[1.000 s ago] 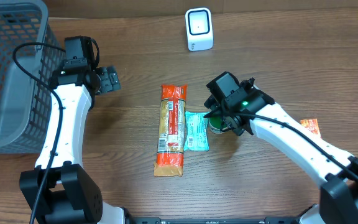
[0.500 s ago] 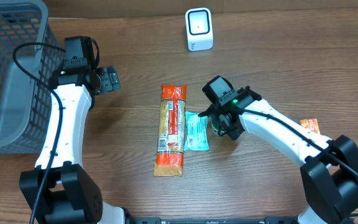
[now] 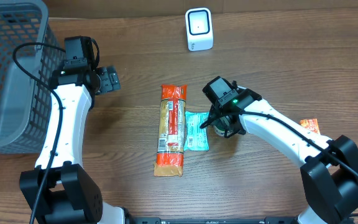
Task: Scan the item barcode
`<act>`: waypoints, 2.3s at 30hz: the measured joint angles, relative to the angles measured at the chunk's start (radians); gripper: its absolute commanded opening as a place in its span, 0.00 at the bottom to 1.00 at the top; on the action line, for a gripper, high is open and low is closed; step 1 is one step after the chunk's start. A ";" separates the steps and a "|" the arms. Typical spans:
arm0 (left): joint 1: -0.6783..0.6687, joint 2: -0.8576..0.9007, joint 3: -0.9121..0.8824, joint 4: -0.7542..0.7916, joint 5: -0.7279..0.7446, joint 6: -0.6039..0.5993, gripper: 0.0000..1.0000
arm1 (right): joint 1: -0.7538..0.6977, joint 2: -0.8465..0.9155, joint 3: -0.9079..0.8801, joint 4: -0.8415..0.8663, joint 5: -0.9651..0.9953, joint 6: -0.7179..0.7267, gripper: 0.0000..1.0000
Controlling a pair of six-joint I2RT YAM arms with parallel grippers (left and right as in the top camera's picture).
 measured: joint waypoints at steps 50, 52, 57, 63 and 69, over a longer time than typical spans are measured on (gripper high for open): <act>0.000 0.000 0.000 0.000 0.000 0.000 1.00 | 0.000 0.000 0.001 0.009 0.067 -0.183 0.86; 0.000 0.000 0.000 0.000 0.000 0.000 1.00 | 0.000 0.000 0.001 0.009 0.062 -0.143 0.85; 0.000 0.000 0.000 0.000 0.000 0.000 1.00 | 0.000 0.000 0.001 0.008 0.035 -0.052 0.74; 0.000 0.000 0.000 0.000 0.000 0.000 1.00 | 0.000 0.000 0.002 0.006 0.026 -0.027 0.63; 0.000 0.000 0.000 0.000 0.000 0.000 1.00 | 0.000 0.000 0.002 0.031 0.021 -0.144 0.63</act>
